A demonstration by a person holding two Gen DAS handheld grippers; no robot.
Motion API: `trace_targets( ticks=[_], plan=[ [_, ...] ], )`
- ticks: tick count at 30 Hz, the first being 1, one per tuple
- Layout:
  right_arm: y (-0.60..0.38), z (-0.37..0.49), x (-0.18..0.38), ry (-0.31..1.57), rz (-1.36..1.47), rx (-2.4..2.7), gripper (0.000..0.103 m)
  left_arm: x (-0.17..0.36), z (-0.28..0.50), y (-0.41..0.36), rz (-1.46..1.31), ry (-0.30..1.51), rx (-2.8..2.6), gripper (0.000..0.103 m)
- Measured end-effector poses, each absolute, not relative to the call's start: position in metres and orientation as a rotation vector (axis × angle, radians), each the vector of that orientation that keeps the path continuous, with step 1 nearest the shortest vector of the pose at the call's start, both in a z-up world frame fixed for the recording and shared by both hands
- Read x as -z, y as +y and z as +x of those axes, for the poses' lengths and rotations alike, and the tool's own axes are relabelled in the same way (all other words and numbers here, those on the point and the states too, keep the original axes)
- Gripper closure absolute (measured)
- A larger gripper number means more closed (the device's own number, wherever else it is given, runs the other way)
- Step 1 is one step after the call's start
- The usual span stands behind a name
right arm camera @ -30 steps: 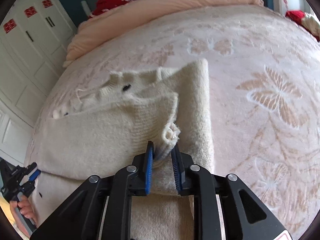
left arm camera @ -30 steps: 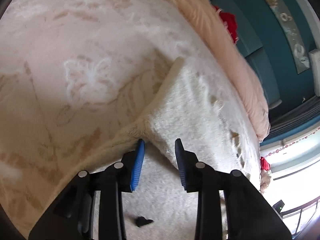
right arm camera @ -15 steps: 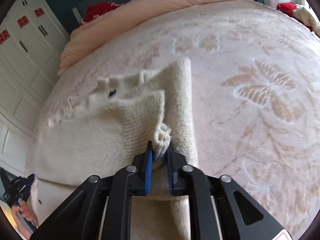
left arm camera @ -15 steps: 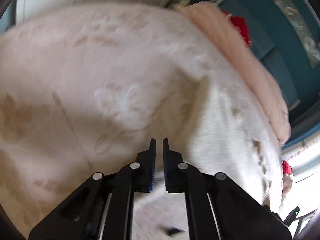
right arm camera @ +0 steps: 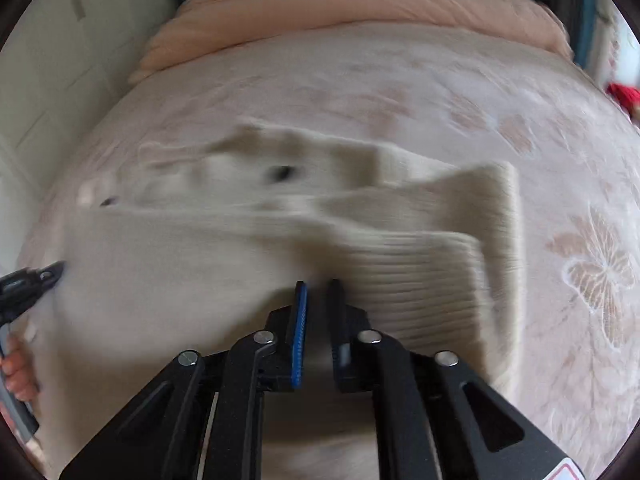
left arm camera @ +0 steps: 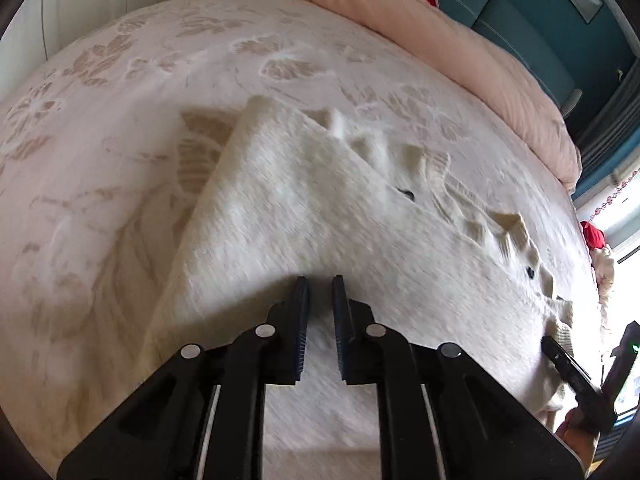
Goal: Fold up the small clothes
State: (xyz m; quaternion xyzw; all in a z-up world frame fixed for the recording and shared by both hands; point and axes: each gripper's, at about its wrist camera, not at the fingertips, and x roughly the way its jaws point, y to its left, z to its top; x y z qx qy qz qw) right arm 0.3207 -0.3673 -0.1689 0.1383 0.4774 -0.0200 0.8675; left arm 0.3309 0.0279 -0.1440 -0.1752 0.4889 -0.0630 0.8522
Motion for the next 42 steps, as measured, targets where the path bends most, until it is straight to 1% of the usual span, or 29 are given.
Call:
trace_targets(
  ticks=[2,3,4,5,6,7,8,10,11,13,15,16,17,18,19,20,23,25,29,33,34,35,37,39,42],
  plan=[
    [-0.392,0.317,0.165,0.985,0.431,0.062,0.103,0.147,0.336,0.033,-0.403,1.035,0.147,0.091],
    [-0.392,0.314,0.156,0.965,0.431,0.084,0.103,0.147,0.337,0.034,-0.408,1.037,0.147,0.091],
    [-0.388,0.309,0.146,0.939,0.399,0.094,0.096,0.147,0.338,0.034,-0.406,1.038,0.145,0.091],
    [-0.382,0.303,0.136,0.902,0.357,0.073,0.095,0.148,0.339,0.033,-0.400,1.035,0.141,0.091],
    [-0.380,0.301,0.137,0.891,0.324,0.073,0.098,0.149,0.340,0.032,-0.389,1.032,0.137,0.091],
    [-0.382,0.304,0.147,0.927,0.287,0.100,0.101,0.149,0.340,0.029,-0.374,1.028,0.128,0.091],
    [-0.390,0.307,0.167,1.006,0.283,0.122,0.103,0.147,0.338,0.026,-0.368,1.027,0.124,0.091],
    [-0.407,0.298,0.165,0.970,0.375,0.108,0.103,0.142,0.337,0.029,-0.381,1.035,0.118,0.091],
    [-0.412,0.289,0.153,0.960,0.397,0.156,0.102,0.137,0.335,0.033,-0.395,1.035,0.116,0.091],
    [-0.411,0.271,0.133,0.921,0.388,0.172,0.092,0.124,0.321,0.045,-0.412,1.011,0.098,0.089],
    [-0.406,0.236,0.112,0.888,0.335,0.173,0.091,0.111,0.300,0.054,-0.399,0.975,0.121,0.086],
    [-0.403,0.215,0.106,0.886,0.314,0.178,0.086,0.105,0.285,0.060,-0.373,0.968,0.139,0.082],
    [-0.406,0.198,0.103,0.890,0.310,0.177,0.075,0.100,0.270,0.064,-0.347,0.969,0.149,0.073],
    [-0.405,0.176,0.102,0.900,0.314,0.179,0.070,0.096,0.250,0.071,-0.316,0.974,0.155,0.065],
    [-0.405,0.152,0.103,0.910,0.326,0.182,0.065,0.094,0.237,0.076,-0.300,0.978,0.156,0.048],
    [-0.405,0.131,0.104,0.919,0.329,0.184,0.065,0.092,0.218,0.083,-0.285,0.984,0.156,0.037],
    [-0.401,0.070,0.115,0.971,0.332,0.213,0.064,0.090,0.171,0.100,-0.281,1.000,0.161,0.024],
    [-0.390,0.043,0.126,1.015,0.346,0.207,0.059,0.092,0.146,0.108,-0.266,1.025,0.145,0.015],
    [-0.372,0.013,0.143,1.092,0.370,0.182,0.054,0.105,0.115,0.125,-0.321,1.093,0.114,0.015],
    [-0.359,0.002,0.151,1.135,0.397,0.160,0.053,0.115,0.090,0.139,-0.357,1.127,0.100,0.015],
    [-0.356,-0.002,0.151,1.141,0.405,0.149,0.050,0.119,0.083,0.140,-0.350,1.142,0.114,0.015],
    [-0.351,-0.006,0.154,1.160,0.418,0.135,0.047,0.121,0.078,0.139,-0.350,1.160,0.117,0.015],
    [-0.344,-0.012,0.159,1.193,0.424,0.112,0.047,0.132,0.068,0.138,-0.357,1.203,0.136,0.015],
    [-0.333,-0.016,0.163,1.223,0.408,0.094,0.042,0.130,0.060,0.129,-0.285,1.174,0.151,0.015],
    [-0.323,-0.017,0.170,1.254,0.402,0.069,0.040,0.134,0.058,0.118,-0.288,1.191,0.198,0.015]
  ],
)
